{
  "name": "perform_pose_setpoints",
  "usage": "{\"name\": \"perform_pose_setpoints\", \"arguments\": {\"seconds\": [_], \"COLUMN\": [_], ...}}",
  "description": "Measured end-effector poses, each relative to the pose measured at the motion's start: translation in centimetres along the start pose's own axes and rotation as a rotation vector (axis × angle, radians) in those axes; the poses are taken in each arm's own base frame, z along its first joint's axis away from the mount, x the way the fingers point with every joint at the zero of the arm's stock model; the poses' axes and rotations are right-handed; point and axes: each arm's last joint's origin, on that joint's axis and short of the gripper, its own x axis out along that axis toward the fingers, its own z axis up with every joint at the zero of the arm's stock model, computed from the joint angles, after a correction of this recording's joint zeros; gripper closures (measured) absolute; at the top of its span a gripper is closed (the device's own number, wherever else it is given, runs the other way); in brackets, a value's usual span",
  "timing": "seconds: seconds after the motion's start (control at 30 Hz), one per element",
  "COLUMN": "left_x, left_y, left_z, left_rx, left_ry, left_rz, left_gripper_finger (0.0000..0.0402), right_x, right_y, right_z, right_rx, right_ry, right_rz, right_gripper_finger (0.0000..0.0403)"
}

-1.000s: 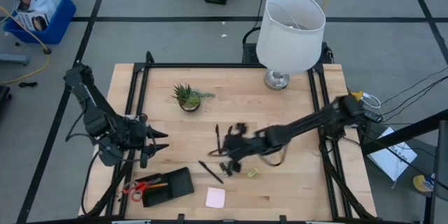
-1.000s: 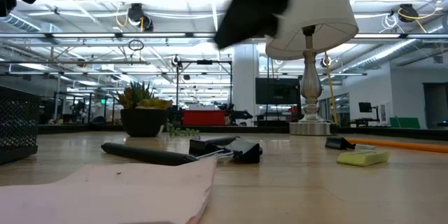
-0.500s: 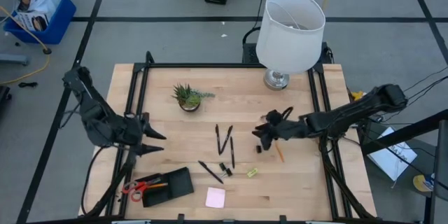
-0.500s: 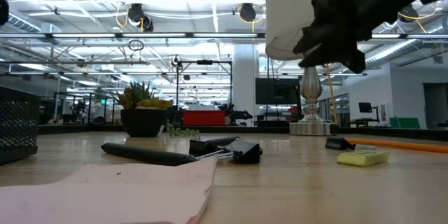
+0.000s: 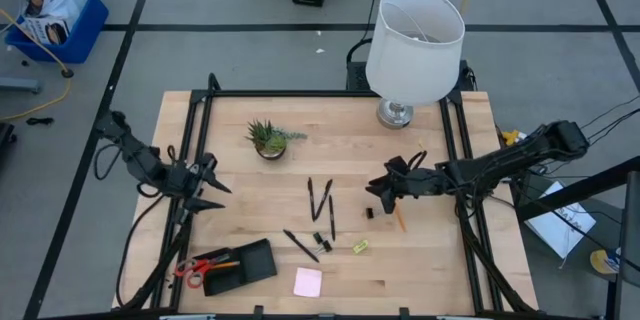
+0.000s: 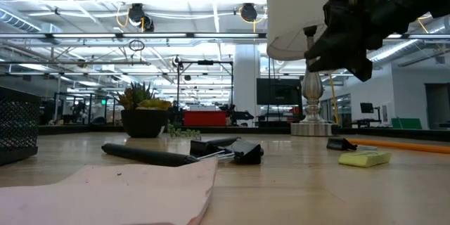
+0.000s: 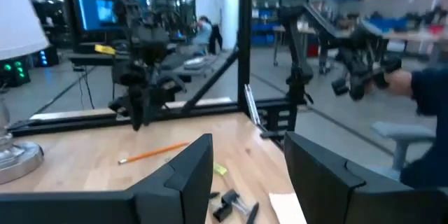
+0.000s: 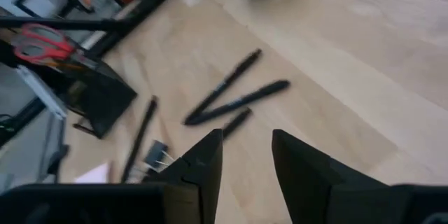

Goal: Pick and place office supplies into organizer
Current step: Put the top binder clip into the bottom left section of the desk organizer

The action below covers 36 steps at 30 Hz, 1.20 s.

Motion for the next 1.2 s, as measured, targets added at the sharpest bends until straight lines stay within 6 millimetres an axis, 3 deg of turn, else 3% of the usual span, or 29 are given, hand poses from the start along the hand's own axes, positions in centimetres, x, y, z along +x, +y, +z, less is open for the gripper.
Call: {"name": "perform_pose_setpoints", "arguments": {"seconds": [0.2,0.3,0.47,0.6,0.77,0.9,1.2], "left_x": [-0.8,-0.8,-0.3,-0.1,0.0,0.1,0.4], "left_y": [0.6,0.8,1.2,1.3,1.8,2.1,2.1], "left_z": [-2.0,-2.8,-4.6,-4.9,-5.6,-6.2,-6.9], "left_rx": [-0.049,-0.062,-0.104,-0.101,-0.099,-0.146,-0.163], "left_ry": [-0.046,-0.053,-0.036,-0.078,-0.015,0.035,-0.05], "left_rz": [-0.057,-0.078,-0.052,-0.111,-0.051,-0.045,-0.108], "left_gripper_finger": [0.0222,0.0222,0.0222,0.0222,0.0222,0.0222,0.0222], "right_x": [0.1,-0.1,-0.8,-1.3,-0.7,0.5,2.0], "right_y": [-1.0,-0.5,-0.1,-0.6,-2.2,-2.5,-2.0], "right_z": [0.1,1.2,3.4,4.5,3.9,3.6,3.9], "right_rx": [0.018,0.007,-0.039,0.044,0.165,0.179,0.176], "right_ry": [0.048,0.079,0.198,0.318,0.515,0.544,0.525], "right_rz": [-0.092,-0.106,-0.282,-0.451,-0.582,-0.584,-0.466], "right_gripper_finger": [0.031,0.0318,0.0327,0.033,0.0331,0.0331,0.0329]}}
